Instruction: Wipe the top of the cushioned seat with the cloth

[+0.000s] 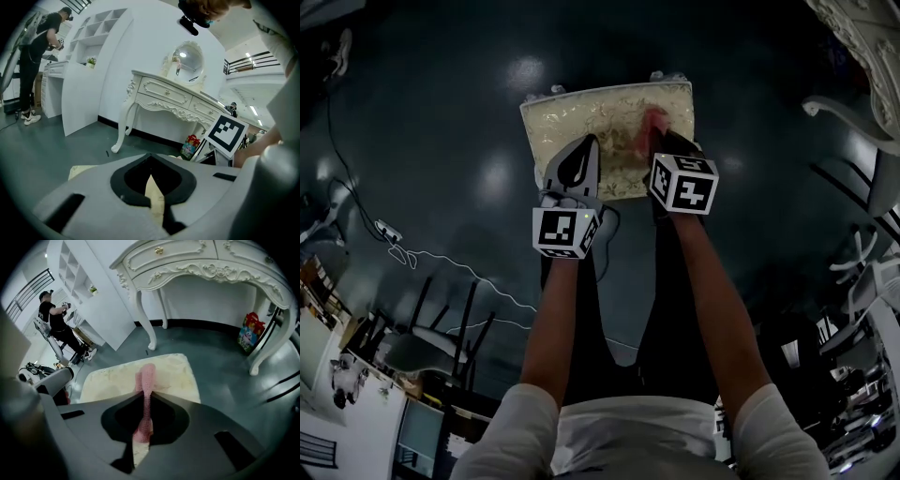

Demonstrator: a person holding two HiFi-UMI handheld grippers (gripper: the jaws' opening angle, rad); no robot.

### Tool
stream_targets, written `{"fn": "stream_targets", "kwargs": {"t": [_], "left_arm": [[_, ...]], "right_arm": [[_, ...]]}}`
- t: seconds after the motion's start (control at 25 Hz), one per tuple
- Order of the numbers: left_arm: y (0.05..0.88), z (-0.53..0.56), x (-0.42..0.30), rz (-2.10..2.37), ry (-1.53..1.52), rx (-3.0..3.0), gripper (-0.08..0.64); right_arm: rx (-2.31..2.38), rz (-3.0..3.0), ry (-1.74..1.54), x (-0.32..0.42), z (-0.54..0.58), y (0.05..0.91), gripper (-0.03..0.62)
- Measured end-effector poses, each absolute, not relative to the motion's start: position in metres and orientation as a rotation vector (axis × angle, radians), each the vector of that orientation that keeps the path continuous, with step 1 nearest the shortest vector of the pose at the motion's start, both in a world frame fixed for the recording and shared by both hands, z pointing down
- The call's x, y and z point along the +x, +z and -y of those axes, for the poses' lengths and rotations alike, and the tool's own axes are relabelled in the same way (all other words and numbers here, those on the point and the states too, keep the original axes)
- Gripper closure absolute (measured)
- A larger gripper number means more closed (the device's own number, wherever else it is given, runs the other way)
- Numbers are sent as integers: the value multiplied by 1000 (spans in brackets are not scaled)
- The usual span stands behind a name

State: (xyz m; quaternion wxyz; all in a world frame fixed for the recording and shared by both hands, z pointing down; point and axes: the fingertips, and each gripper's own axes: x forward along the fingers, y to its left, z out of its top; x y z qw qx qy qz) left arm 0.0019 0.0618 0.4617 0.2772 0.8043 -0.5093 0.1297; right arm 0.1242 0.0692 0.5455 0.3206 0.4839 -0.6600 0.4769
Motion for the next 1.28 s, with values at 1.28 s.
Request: {"fn": "stream_targets", "kwargs": {"t": [1.28], "left_arm": [[456,-67,-28,1456,272,2099,549]], "right_arm": [[1431,1727,1376,144,-54,521,572]]}}
